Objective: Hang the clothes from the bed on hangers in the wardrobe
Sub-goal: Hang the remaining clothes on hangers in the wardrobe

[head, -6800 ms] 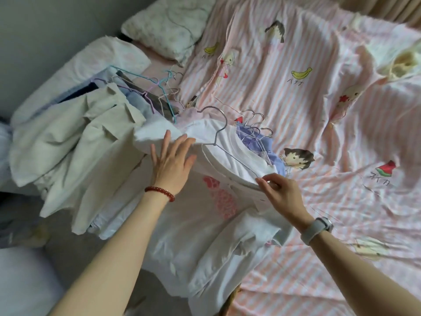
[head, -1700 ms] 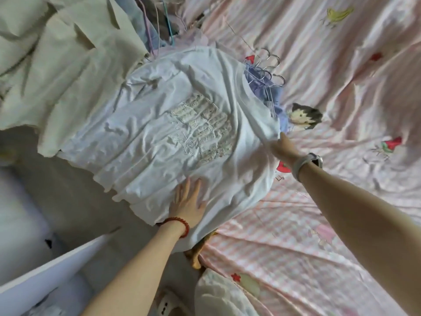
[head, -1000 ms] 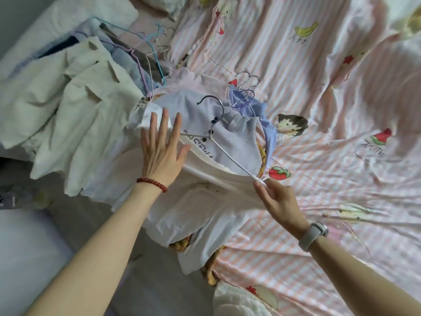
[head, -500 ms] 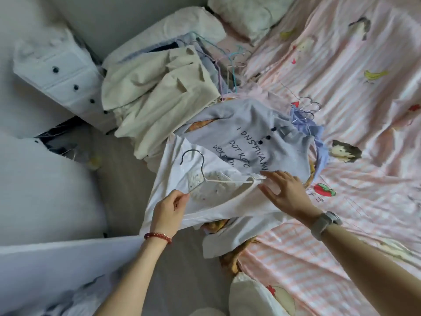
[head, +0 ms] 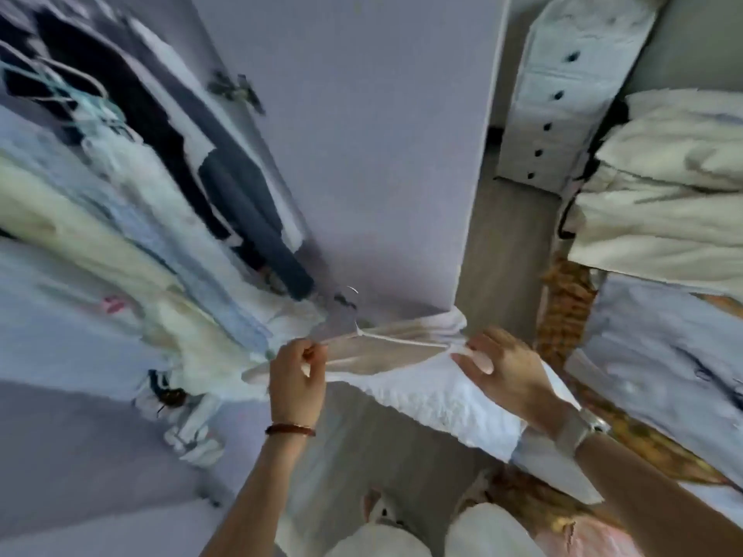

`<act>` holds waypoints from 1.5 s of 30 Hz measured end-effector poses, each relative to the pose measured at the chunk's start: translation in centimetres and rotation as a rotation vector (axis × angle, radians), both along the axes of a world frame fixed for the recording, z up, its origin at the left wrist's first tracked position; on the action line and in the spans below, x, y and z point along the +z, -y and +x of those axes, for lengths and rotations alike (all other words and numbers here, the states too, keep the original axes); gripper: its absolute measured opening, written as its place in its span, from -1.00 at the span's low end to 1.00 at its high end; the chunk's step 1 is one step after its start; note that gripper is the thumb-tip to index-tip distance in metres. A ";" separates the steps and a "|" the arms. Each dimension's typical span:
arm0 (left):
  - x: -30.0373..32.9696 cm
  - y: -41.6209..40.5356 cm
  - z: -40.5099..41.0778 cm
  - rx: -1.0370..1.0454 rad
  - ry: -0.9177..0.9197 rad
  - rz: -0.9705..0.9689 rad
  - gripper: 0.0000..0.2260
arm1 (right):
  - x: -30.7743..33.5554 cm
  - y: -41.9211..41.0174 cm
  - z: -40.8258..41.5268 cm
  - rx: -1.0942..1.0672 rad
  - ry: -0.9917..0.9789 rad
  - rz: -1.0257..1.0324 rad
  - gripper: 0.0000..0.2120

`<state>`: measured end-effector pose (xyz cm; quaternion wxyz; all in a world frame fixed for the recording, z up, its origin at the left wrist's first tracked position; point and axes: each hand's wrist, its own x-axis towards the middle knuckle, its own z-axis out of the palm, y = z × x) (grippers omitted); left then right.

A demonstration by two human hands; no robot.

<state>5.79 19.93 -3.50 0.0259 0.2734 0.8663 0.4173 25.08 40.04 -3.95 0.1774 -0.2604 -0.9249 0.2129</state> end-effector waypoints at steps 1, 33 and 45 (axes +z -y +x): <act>0.1 2.7 -0.8 0.048 -0.022 0.015 -0.63 | 0.2 1.6 -2.0 0.050 0.007 0.033 -0.70; 31.5 29.5 -25.3 1.044 -1.181 -0.384 -0.44 | 21.5 36.1 -51.3 0.901 -0.305 -0.290 -0.63; 31.9 30.8 -30.3 1.089 -1.089 -0.669 -0.34 | 24.2 38.8 -58.9 0.664 -0.207 -0.191 -0.68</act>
